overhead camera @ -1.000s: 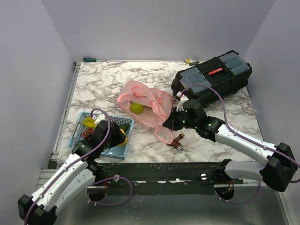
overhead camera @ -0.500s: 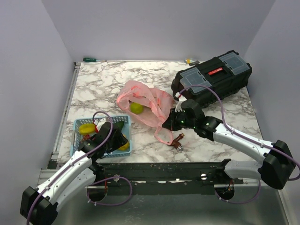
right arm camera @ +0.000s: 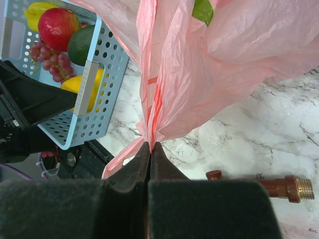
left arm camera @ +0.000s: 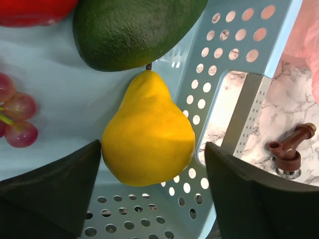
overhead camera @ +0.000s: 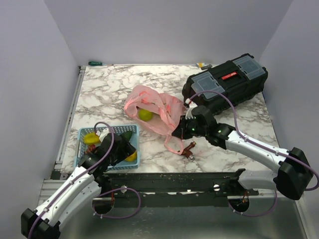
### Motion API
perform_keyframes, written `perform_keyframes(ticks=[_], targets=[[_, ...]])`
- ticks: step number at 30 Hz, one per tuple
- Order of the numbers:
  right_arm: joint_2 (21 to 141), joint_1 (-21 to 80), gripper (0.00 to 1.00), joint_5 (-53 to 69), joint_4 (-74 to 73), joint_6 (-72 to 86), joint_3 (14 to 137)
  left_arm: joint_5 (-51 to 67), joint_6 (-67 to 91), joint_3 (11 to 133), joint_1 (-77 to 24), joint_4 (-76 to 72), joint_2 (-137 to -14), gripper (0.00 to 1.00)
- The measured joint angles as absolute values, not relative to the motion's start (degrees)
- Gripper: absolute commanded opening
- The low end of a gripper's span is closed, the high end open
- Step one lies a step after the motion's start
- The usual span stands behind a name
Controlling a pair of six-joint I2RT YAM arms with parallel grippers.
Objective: Take the fake fruits out of the plastic bag
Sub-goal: Place the fake fruit in the bin.
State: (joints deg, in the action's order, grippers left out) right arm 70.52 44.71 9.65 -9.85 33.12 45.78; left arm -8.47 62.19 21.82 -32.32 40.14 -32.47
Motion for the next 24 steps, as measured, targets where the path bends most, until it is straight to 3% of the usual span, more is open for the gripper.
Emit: perform_keyframes(ticks=[3, 17, 24], targets=[[70.5, 44.7, 0.01, 9.7, -9.8, 33.2, 45.8, -8.5, 62.9, 21.8, -32.3, 40.6, -30.7, 0.99], [69.3, 44.7, 0.01, 9.7, -9.8, 33.1, 45.8, -8.8, 56.1, 30.9, -32.3, 43.7, -23.5, 0.97], [69.3, 44.7, 0.01, 10.0, -8.6, 33.2, 45.6, 2.6, 45.3, 32.4, -32.3, 32.2, -22.9, 0.92]])
